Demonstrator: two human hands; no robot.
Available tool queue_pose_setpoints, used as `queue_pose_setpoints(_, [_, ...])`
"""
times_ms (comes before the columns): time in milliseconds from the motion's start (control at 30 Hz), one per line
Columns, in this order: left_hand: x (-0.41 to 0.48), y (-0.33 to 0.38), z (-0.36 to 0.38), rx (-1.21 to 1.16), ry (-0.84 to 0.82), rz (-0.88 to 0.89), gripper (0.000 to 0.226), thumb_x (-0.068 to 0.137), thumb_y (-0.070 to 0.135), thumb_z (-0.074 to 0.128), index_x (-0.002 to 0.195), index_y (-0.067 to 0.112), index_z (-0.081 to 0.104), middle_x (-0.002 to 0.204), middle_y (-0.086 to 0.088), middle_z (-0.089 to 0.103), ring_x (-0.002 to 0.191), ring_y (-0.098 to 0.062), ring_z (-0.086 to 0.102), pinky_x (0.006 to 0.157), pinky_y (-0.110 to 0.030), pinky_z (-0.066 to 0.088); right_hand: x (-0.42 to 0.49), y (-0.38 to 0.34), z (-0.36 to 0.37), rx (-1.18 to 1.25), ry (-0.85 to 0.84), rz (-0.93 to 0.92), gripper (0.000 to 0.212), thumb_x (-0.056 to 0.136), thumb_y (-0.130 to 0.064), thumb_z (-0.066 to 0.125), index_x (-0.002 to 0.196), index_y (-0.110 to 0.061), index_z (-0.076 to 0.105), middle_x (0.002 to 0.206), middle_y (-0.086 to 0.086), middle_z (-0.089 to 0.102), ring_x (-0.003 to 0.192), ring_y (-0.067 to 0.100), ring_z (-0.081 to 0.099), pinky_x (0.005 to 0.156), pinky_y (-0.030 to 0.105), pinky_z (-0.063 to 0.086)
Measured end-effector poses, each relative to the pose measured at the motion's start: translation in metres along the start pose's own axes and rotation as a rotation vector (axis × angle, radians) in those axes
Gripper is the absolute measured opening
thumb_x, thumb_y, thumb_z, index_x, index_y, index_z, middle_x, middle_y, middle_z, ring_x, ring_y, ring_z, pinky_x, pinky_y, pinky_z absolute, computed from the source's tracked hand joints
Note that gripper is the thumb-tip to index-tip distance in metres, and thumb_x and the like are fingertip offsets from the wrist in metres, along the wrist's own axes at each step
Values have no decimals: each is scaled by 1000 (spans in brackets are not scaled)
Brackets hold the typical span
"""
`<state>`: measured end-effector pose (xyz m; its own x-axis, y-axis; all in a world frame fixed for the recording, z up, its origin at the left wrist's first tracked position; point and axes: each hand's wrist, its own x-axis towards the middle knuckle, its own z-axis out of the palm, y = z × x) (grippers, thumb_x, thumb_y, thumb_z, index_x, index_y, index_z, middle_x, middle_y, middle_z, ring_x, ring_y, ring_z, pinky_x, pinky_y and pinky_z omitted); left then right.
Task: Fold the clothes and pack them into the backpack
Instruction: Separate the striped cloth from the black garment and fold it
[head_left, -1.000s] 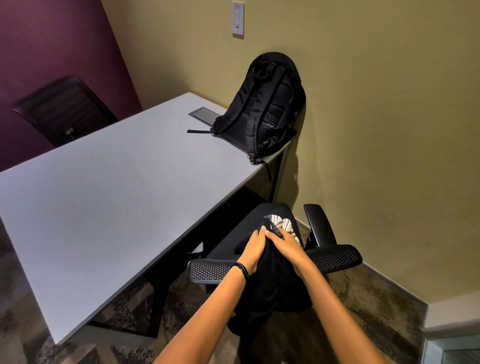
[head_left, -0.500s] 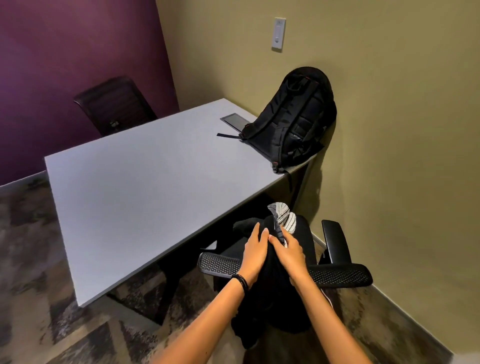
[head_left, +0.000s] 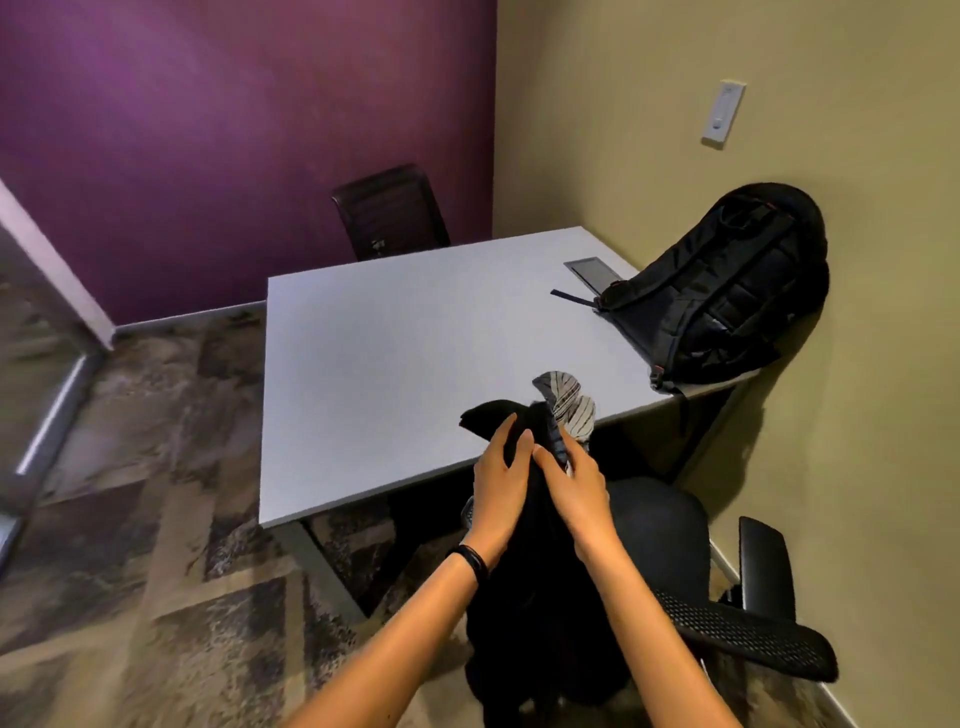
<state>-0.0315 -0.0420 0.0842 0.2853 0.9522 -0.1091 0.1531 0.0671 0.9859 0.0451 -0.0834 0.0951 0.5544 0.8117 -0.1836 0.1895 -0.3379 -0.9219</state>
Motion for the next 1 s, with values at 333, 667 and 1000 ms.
queue_pose_setpoints(333, [13, 43, -57, -93, 192, 124, 46, 100, 44, 21, 141, 33, 40, 145, 6, 43, 134, -7, 39, 115, -31, 29, 8, -61, 45, 98, -168, -213, 53, 76, -51, 65, 126, -45, 48, 114, -22, 59, 112, 4, 55, 101, 37, 44])
queue_pose_setpoints(667, [83, 62, -132, -72, 286, 206, 42, 101, 38, 29, 142, 29, 37, 148, 6, 39, 136, -6, 35, 116, -34, 27, 63, -125, 126, 85, -197, -303, 60, 59, -55, 62, 118, -45, 54, 104, -18, 67, 101, 6, 62, 95, 42, 49])
queue_pose_setpoints(1000, [194, 103, -223, -53, 289, 381, 45, 101, 30, 38, 145, 22, 33, 151, 6, 35, 137, -2, 31, 115, -25, 27, 141, -217, 219, 211, -104, -465, 41, 72, -46, 67, 113, -45, 60, 98, -16, 70, 95, 6, 65, 90, 42, 53])
